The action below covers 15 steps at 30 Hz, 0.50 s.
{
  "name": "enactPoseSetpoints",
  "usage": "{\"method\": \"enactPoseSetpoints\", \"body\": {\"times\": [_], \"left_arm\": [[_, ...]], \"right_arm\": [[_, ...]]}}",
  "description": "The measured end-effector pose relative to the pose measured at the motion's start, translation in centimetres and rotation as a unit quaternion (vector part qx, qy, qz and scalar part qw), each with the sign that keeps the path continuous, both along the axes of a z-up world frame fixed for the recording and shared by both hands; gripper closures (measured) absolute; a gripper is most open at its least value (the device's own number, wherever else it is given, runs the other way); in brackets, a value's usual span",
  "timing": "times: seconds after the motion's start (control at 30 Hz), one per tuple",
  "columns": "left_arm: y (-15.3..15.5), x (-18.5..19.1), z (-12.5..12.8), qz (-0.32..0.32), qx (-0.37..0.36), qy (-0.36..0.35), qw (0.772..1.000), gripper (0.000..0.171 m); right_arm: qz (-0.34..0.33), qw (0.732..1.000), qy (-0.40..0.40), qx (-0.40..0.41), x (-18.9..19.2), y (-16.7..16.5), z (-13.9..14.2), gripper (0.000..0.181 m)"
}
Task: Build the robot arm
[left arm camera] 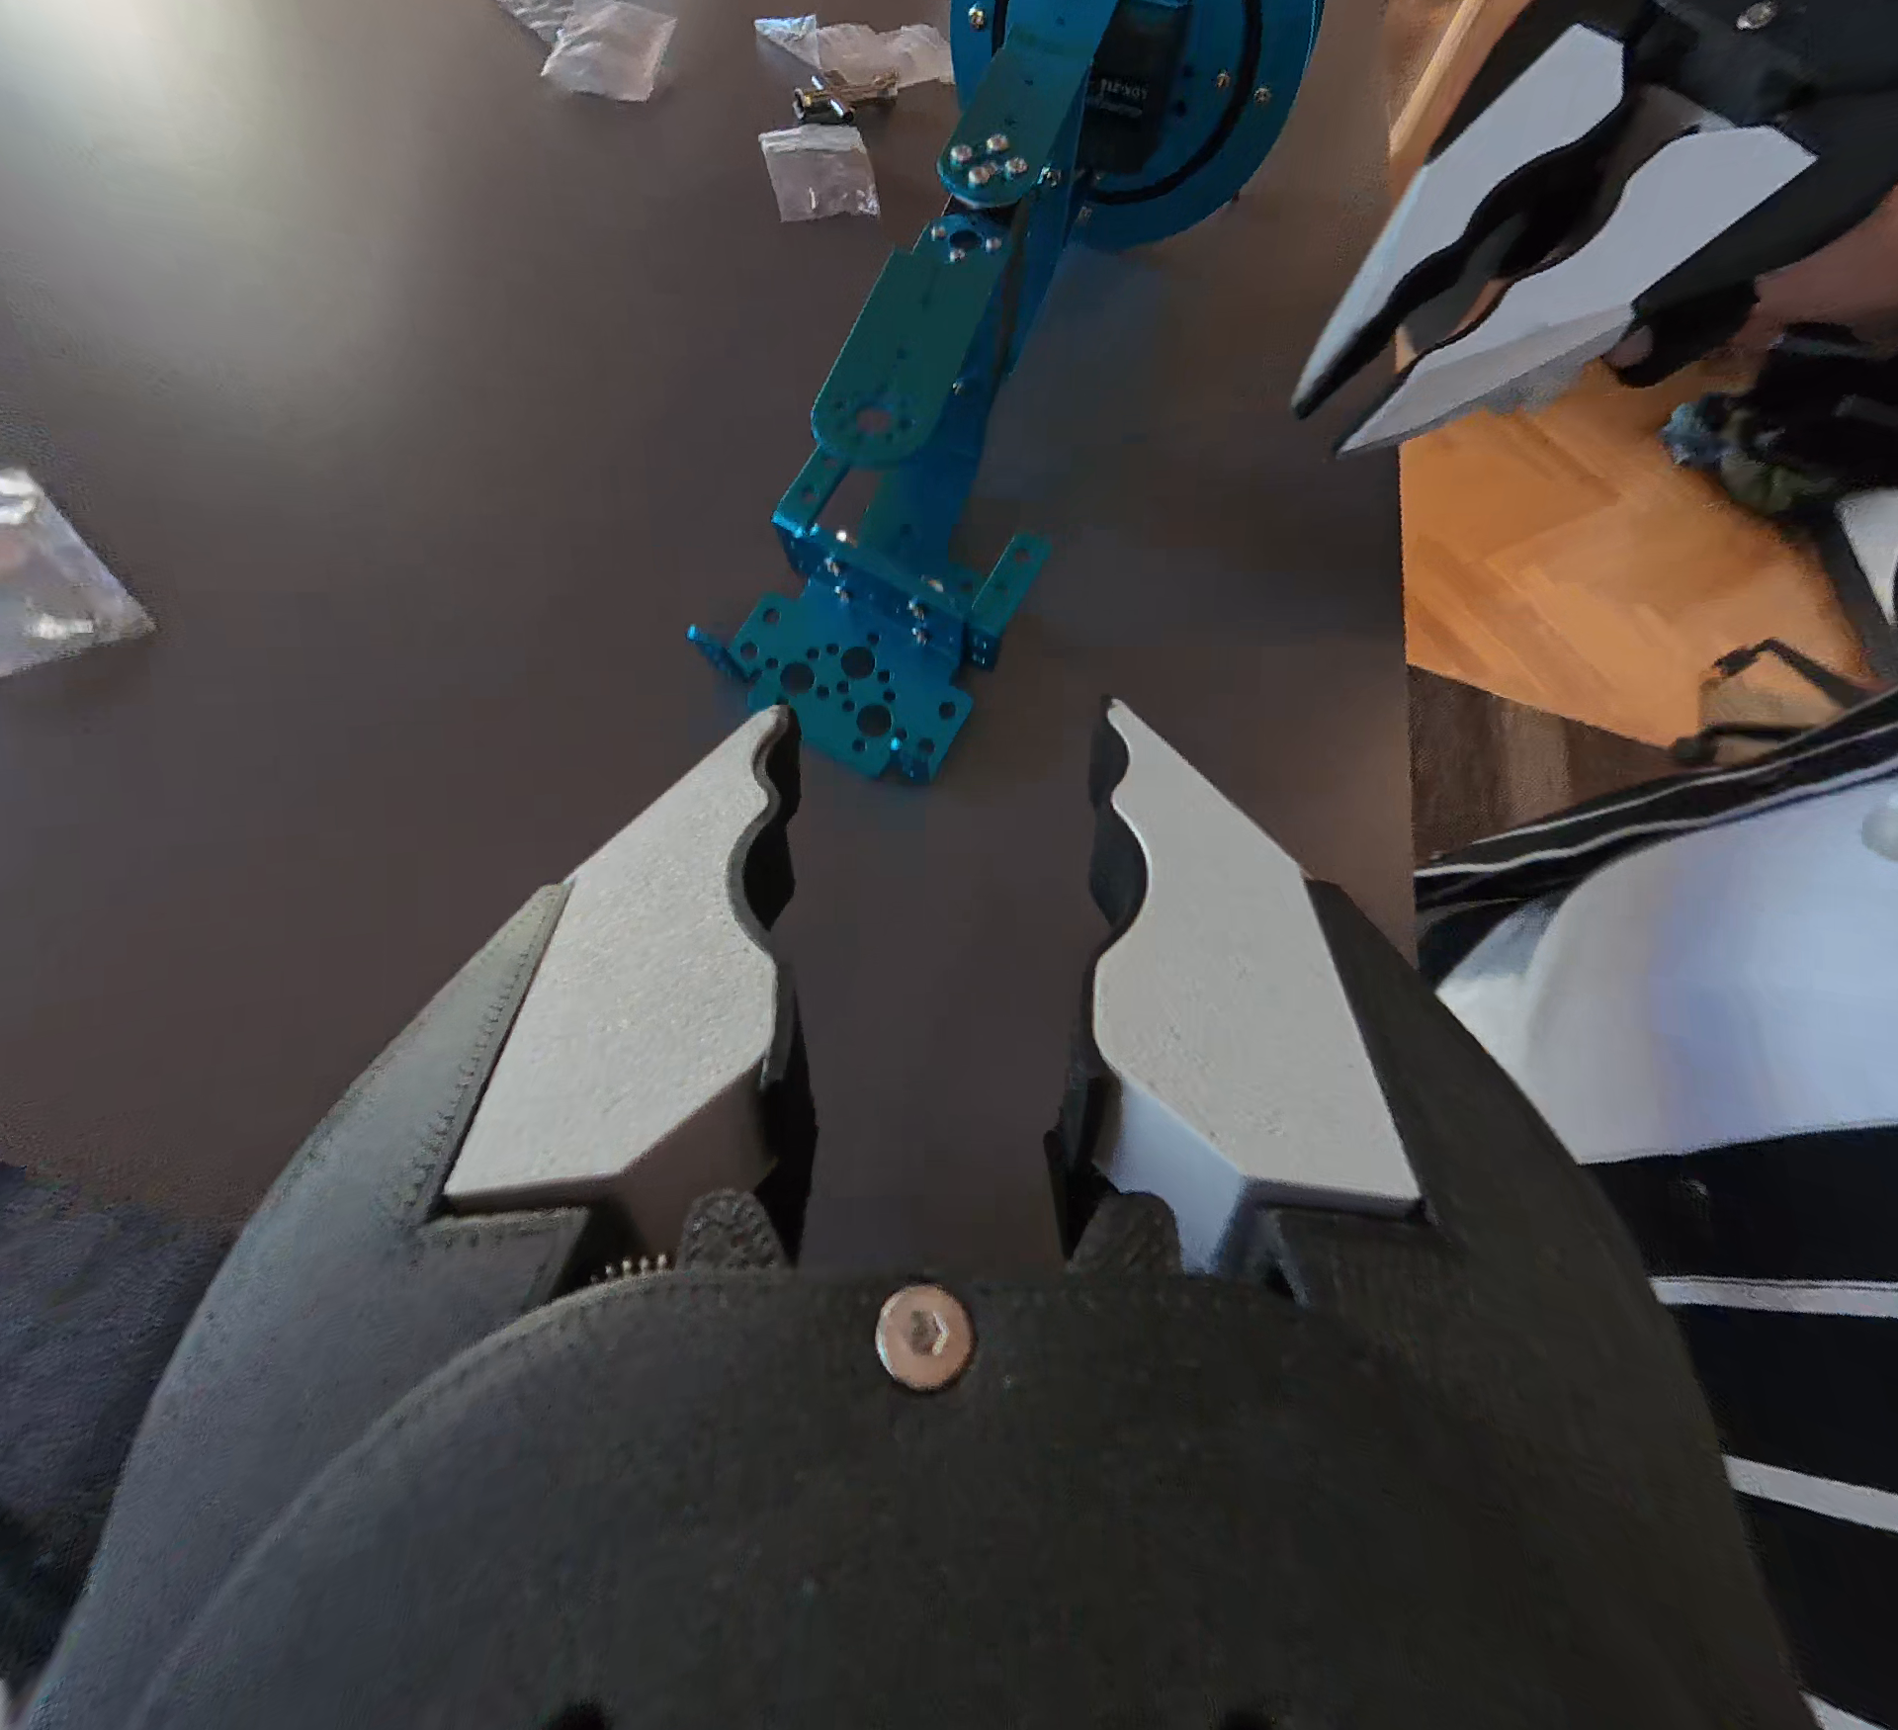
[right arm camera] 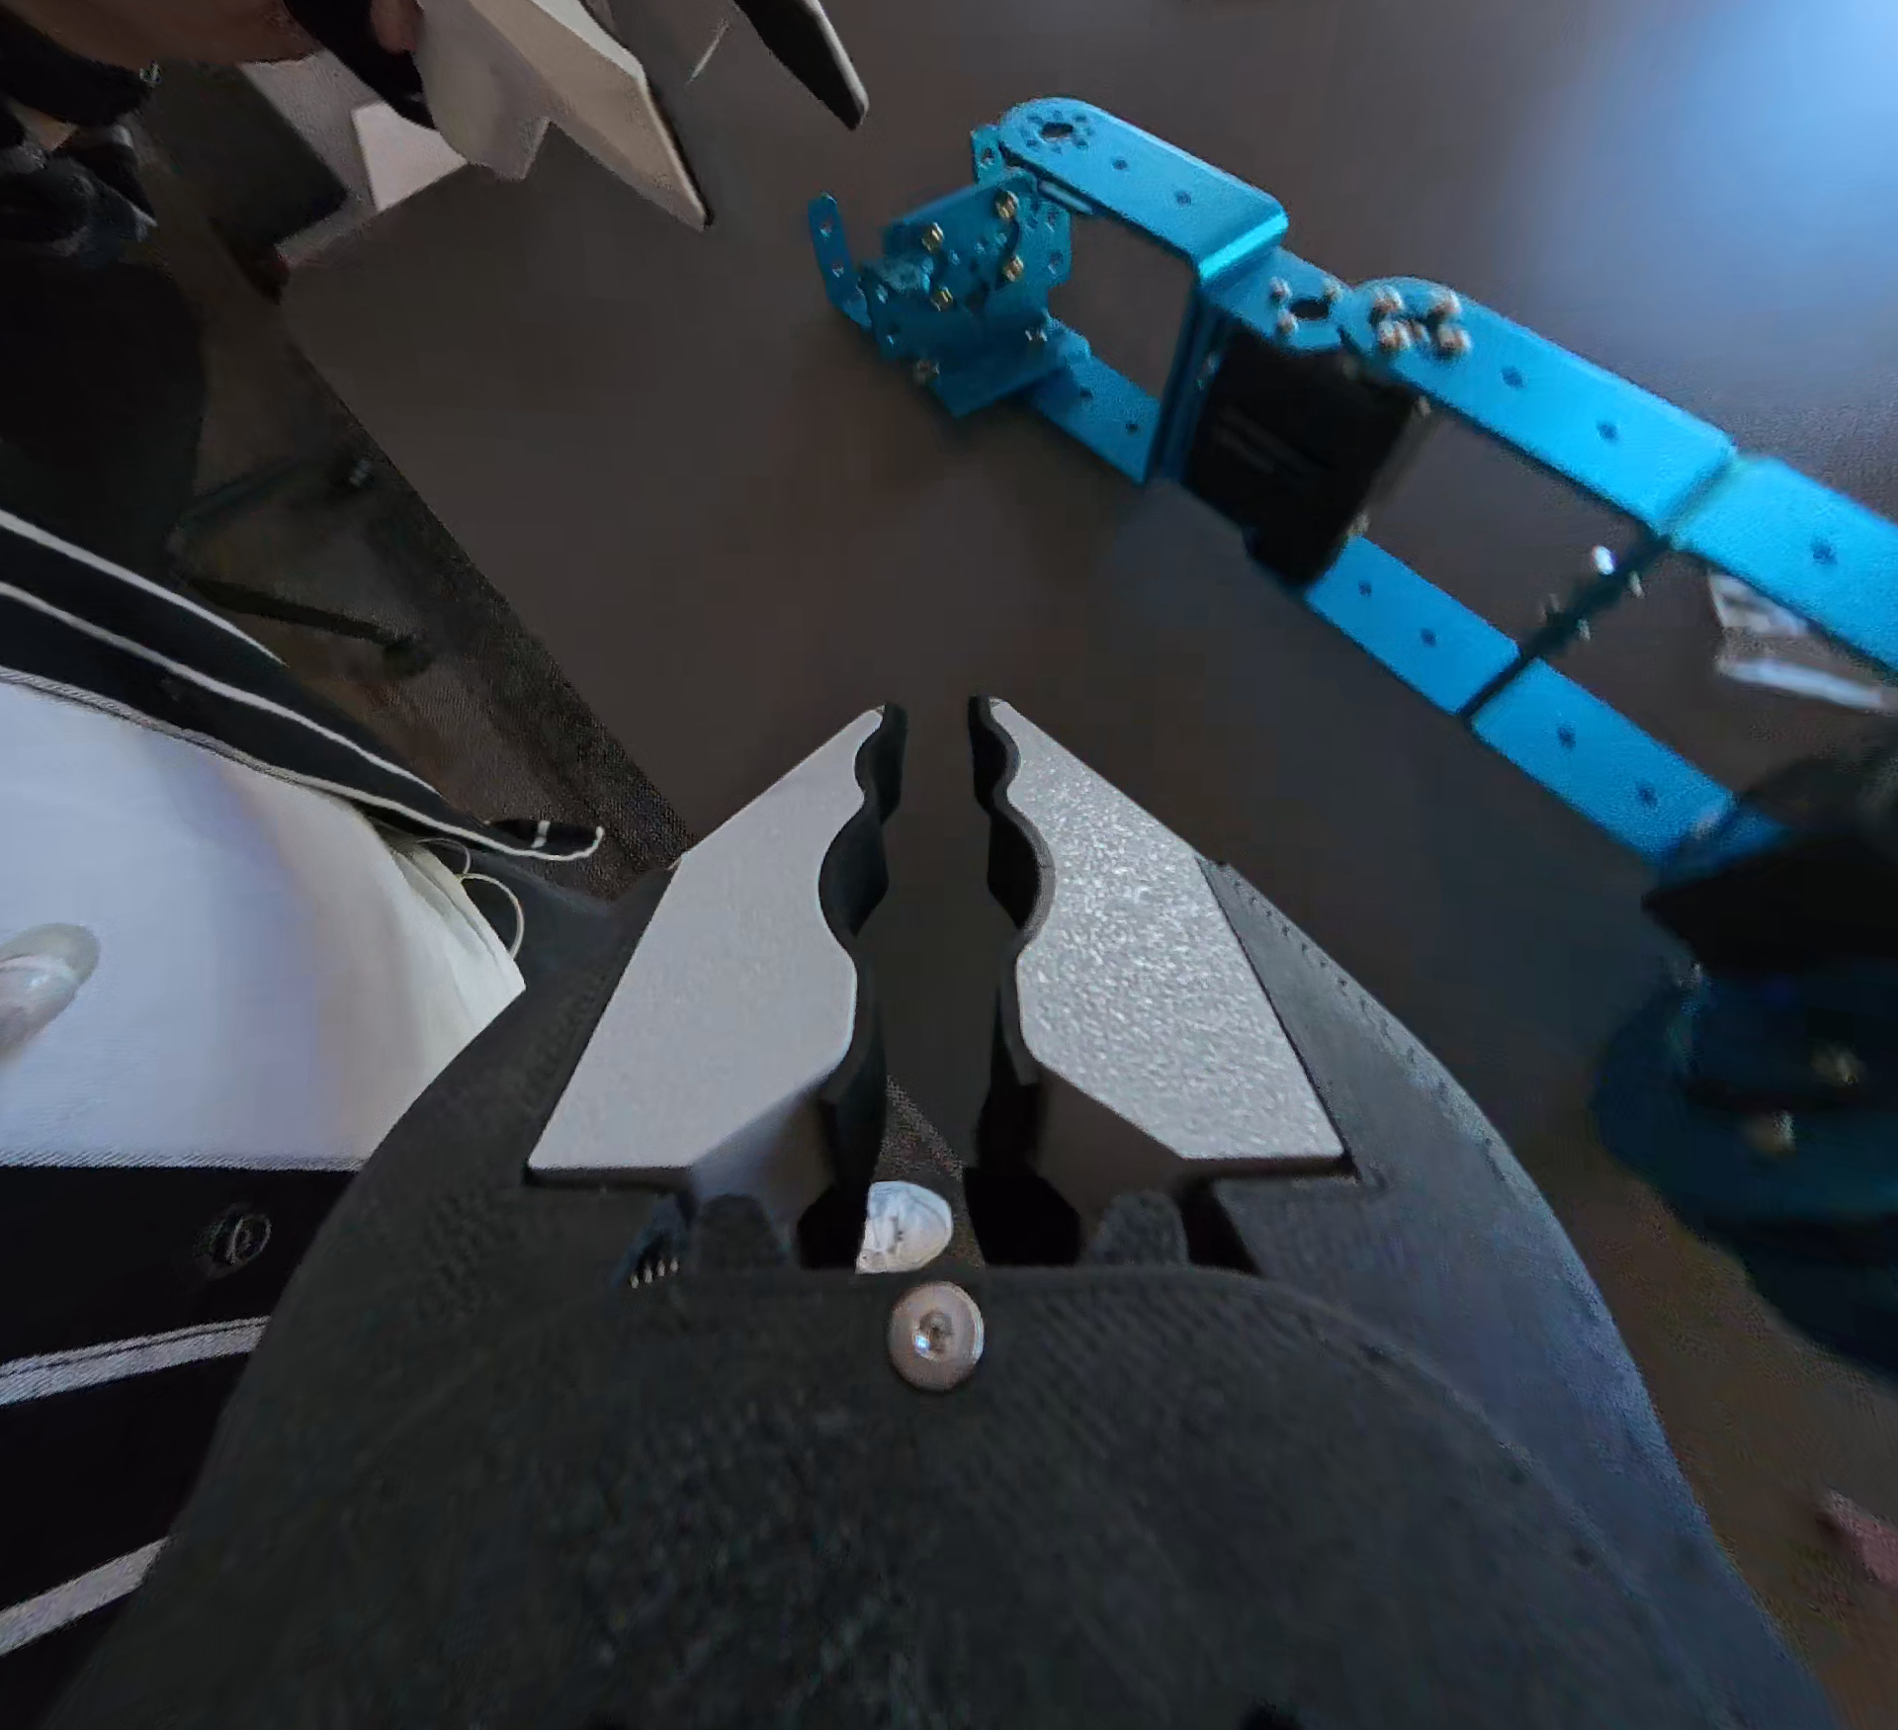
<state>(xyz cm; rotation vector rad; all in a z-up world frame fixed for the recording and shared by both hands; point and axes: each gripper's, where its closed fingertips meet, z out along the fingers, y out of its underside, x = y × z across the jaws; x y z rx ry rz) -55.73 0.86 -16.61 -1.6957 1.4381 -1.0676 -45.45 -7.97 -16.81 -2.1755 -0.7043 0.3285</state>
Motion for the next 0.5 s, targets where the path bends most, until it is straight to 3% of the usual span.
{"method": "enactPoseSetpoints", "body": {"times": [0.23,0.5], "left_arm": [[0.0,1.8,-1.4,-0.030,0.053,0.047,0.997,0.132],[0.2,2.4,-0.9,-0.026,0.083,0.052,0.995,0.146]], "right_arm": [[-0.075,0.997,0.023,0.008,2.8,-3.4,0.2,0.169],[-0.091,0.995,0.034,0.025,3.1,-4.0,0.5,0.169]]}}
